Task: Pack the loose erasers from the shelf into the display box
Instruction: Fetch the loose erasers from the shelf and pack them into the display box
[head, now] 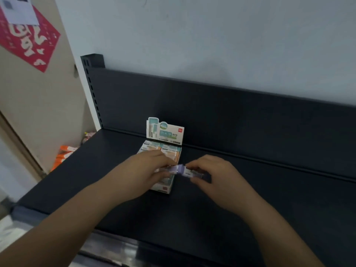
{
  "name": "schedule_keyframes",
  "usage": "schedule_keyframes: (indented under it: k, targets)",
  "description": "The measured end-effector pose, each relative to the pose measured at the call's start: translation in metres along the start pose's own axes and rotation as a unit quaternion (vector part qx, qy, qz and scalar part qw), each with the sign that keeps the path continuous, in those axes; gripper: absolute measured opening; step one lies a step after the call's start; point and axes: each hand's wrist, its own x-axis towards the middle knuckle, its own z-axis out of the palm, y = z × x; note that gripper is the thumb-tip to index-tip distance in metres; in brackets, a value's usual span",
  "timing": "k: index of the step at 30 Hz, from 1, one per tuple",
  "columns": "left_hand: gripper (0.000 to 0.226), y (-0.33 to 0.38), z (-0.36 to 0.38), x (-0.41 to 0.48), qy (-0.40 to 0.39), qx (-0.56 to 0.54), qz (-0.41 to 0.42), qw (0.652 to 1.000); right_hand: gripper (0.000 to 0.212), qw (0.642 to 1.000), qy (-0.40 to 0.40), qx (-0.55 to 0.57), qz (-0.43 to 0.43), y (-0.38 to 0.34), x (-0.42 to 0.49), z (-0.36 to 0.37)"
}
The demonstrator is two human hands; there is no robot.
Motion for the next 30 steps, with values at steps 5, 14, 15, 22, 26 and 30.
schedule_keyframes:
  k: [5,14,15,22,26,30]
  targets:
    - [0.026,-0.049,-0.017,-0.005,-0.028,0.011,0.028,0.999,0.031,0.999,0.019,-0.019,0.025,-0.028,0.033,0.037]
    - [0.030,-0.079,-0.020,-0.003,-0.056,-0.032,0.074,0.995,0.025,0.998,0.020,0.017,0.064,-0.046,0.047,0.065]
    - [0.029,-0.080,-0.020,-0.003,-0.059,-0.037,0.080,0.994,0.025,0.997,0.025,0.027,0.069,-0.046,0.045,0.065]
    - [0.024,-0.089,-0.018,-0.005,-0.066,-0.014,0.105,0.992,0.022,0.995,0.025,0.019,0.099,-0.050,0.043,0.067]
    - [0.020,-0.092,-0.019,-0.005,-0.081,-0.009,0.092,0.992,0.022,0.995,0.011,-0.001,0.094,-0.051,0.043,0.065]
    - [0.021,-0.091,-0.025,-0.001,-0.109,0.020,0.062,0.992,0.020,0.996,-0.008,-0.018,0.091,-0.052,0.045,0.062]
